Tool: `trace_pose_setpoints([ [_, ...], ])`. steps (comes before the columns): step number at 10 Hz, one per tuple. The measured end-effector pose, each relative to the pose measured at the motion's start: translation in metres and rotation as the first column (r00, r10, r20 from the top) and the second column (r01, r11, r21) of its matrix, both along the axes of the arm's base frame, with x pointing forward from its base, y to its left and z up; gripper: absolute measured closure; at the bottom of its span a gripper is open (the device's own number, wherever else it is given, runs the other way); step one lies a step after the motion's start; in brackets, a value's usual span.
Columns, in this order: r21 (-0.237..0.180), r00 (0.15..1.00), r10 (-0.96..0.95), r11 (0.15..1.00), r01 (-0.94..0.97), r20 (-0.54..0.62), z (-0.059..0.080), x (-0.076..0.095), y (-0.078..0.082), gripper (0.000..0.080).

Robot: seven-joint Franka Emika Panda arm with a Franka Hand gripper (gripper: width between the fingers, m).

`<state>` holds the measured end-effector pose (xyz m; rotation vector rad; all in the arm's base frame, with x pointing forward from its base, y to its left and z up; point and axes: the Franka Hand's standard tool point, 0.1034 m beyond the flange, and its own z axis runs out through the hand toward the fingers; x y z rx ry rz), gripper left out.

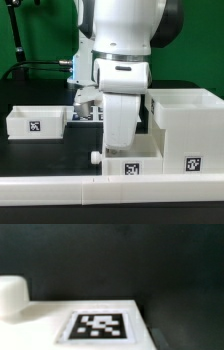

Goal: Assemble drawer

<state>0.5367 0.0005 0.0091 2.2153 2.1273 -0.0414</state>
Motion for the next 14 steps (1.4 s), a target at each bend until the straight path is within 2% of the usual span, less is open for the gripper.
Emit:
trace_pose_setpoints([
  [4,-0.004,0.999,-0.034,0.999,0.034,-0.009,0.0001,-0.0011,-0.0055,0.0755],
  [14,-0.010,1.000,-0.006,1.000,0.005,-0.018,-0.0010,-0.0031,-0.0023,0.0755],
])
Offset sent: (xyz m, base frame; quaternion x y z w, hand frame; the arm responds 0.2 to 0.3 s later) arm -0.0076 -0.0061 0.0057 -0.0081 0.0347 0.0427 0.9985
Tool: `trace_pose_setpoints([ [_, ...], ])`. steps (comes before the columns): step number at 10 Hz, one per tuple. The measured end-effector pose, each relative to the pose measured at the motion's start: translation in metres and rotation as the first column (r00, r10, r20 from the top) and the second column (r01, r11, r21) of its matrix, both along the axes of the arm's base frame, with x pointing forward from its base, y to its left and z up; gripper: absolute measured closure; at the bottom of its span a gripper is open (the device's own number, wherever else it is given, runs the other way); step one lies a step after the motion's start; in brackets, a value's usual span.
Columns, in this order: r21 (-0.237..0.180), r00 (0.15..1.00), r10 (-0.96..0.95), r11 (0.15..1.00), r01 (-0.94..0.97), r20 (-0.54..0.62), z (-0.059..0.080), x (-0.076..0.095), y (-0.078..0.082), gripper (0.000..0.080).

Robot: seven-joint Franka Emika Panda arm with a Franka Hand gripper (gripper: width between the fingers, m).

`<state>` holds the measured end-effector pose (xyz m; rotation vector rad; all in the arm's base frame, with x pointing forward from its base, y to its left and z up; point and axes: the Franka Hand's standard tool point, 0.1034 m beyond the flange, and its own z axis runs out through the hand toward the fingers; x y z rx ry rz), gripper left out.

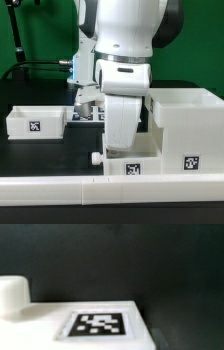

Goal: Assemble drawer

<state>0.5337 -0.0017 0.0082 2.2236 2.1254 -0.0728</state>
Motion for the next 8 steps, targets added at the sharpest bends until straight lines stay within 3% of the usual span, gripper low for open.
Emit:
trace_pose_setpoints([
  [4,-0.001,1.000,-0.013,1.000,0.013,-0.001,0.000,0.000,0.011,0.0755],
  [8,-0.008,0.999,-0.029,1.000,0.029,-0.017,0.001,0.001,0.010,0.0748],
])
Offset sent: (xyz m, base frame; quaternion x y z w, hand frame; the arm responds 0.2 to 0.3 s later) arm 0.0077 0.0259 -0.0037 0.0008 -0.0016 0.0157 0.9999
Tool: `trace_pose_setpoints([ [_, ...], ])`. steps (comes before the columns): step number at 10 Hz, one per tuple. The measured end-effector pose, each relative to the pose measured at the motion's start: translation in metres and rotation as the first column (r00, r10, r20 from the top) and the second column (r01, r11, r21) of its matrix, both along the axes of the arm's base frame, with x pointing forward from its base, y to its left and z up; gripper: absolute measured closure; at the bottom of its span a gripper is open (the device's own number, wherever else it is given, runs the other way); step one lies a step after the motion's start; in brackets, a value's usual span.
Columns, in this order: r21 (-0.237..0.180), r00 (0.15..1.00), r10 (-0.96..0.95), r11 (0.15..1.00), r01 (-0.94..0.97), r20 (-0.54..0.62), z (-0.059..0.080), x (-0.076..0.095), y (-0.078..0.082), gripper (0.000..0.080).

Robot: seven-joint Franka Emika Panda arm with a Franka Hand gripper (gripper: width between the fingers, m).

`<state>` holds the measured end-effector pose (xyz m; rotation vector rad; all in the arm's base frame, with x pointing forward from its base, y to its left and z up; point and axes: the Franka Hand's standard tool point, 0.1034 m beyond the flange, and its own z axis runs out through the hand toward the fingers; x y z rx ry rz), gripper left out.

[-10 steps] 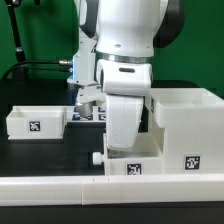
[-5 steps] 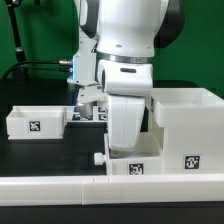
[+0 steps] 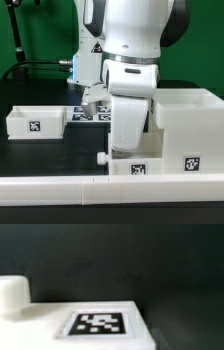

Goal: Assemble drawer

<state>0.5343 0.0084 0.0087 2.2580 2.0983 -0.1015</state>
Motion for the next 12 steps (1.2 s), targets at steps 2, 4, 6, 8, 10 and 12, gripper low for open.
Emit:
trace_pose_setpoints([
  [2,-0.004,1.000,0.001,1.000,-0.001,-0.007,0.007,0.002,0.001,0.0578],
  [4,-0.012,1.000,-0.001,1.000,0.001,-0.023,0.023,0.004,0.001,0.0378],
  [6,-0.023,0.999,-0.005,1.000,0.004,-0.041,0.041,0.005,-0.005,0.0170],
  [8,-0.028,0.999,-0.008,1.000,0.007,-0.033,0.058,0.006,-0.018,0.0156],
  [10,-0.033,0.999,-0.028,0.999,0.027,-0.028,0.063,0.003,-0.039,0.0151],
  [12,-0.029,0.999,-0.018,0.999,0.017,-0.030,0.063,0.003,-0.042,0.0150],
])
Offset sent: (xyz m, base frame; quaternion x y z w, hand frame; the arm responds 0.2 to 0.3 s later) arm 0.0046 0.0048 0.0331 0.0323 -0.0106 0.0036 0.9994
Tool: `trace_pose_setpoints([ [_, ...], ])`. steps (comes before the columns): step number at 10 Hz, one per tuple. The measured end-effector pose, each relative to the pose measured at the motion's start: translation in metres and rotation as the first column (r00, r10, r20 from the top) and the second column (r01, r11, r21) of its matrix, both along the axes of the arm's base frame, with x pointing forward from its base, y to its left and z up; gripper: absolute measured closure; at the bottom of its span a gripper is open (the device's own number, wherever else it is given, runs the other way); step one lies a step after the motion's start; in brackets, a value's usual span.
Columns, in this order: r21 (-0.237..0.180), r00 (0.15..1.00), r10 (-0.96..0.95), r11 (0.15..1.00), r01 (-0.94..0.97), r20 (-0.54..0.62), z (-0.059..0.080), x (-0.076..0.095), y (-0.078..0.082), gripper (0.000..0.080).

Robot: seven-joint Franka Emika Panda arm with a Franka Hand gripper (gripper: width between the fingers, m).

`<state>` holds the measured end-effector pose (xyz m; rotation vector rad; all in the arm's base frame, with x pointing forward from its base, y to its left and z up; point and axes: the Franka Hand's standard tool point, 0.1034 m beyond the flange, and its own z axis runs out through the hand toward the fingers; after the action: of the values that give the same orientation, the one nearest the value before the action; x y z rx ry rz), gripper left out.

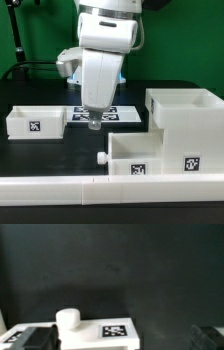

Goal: Assemble drawer

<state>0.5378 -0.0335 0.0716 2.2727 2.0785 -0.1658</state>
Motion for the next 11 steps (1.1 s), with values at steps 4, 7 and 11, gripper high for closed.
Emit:
trace_pose_setpoints([
  [4,0.099,0.999,0.048,0.994,-0.046,-0.009,-0.016,0.002,-0.024,0.0150],
  [7,0.216,0.999,0.041,0.976,-0.038,-0.010,-0.028,-0.001,-0.042,0.0150],
  [11,0.284,0.999,0.010,0.959,-0.001,-0.030,-0.044,-0.006,-0.035,0.0150],
])
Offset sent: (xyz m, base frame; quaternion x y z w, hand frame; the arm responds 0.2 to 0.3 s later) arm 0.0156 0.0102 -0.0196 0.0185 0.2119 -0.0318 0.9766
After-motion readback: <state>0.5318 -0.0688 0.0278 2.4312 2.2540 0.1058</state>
